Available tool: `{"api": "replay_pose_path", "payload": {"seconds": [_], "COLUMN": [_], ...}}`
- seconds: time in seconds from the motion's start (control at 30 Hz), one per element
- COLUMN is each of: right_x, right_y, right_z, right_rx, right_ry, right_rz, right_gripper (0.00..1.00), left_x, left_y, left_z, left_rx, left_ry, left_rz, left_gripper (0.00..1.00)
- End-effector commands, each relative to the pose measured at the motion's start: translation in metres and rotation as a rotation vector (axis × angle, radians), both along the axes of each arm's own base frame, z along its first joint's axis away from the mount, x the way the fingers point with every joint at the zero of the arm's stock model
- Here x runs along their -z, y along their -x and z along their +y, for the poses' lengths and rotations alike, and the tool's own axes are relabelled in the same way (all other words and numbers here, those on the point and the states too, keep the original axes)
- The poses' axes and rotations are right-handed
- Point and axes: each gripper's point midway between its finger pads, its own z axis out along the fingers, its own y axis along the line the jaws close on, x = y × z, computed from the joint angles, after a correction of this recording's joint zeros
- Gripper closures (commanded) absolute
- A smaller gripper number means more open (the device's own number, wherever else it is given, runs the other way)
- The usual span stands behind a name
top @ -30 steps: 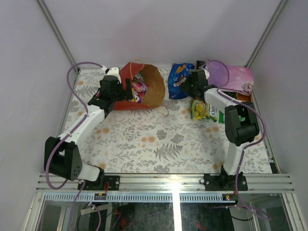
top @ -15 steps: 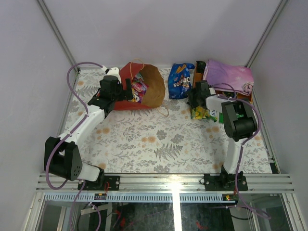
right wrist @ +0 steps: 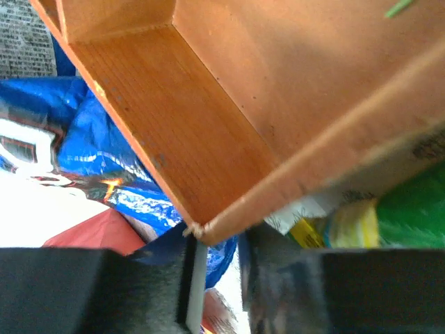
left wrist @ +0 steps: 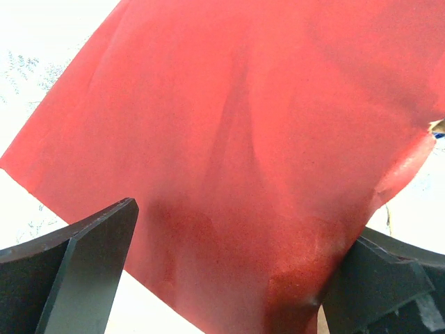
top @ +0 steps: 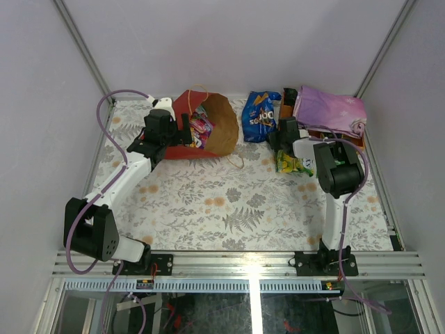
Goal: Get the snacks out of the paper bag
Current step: Adjust the snack at the center of the board.
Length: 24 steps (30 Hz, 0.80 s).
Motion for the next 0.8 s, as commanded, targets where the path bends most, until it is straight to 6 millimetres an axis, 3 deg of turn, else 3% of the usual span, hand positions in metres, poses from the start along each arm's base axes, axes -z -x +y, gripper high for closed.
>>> {"api": "replay_pose_path", "payload": {"seconds": [0.0,0.03,0.07,0.23,0.5,0.67,0.7,0.77], "right_x": [0.034,0.036,0.037,0.023,-0.045,-0.067,-0.068,-0.074], "right_y": [-0.002,-0.002,-0.002,0.015,0.061,0.066,0.067,0.064], "right_z": [0.001,0.004,0.005,0.013,0.024,0.054,0.06,0.071], "right_rx": [0.0,-0.013,-0.022,-0.046,-0.022,-0.086,-0.105,-0.155], "right_ry": [0.055,0.053,0.049,0.041,0.058,0.083,0.092,0.122], "right_rz": [0.05,0.049,0.048,0.027,-0.099,-0.144,-0.144,-0.159], "right_gripper": [0.84,0.96,1.0,1.0,1.0,1.0,1.0,0.79], "left_x": [-0.004,-0.004,-0.004,-0.002,-0.002,-0.003,-0.003,-0.005], "left_y": [-0.006,-0.006,-0.006,-0.007,-0.007,-0.007,-0.006,-0.006], "left_z": [0.005,0.006,0.005,0.006,0.007,0.008,0.008,0.009], "left_rx": [-0.021,-0.022,-0.022,-0.027,-0.029,-0.032,-0.033,-0.036], "left_ry": [0.002,0.0,-0.001,-0.005,-0.005,-0.009,-0.01,-0.01], "left_rz": [-0.025,-0.023,-0.022,-0.018,-0.02,-0.019,-0.02,-0.024], "left_gripper": [0.0,0.0,0.0,0.0,0.0,0.0,0.0,0.0]}}
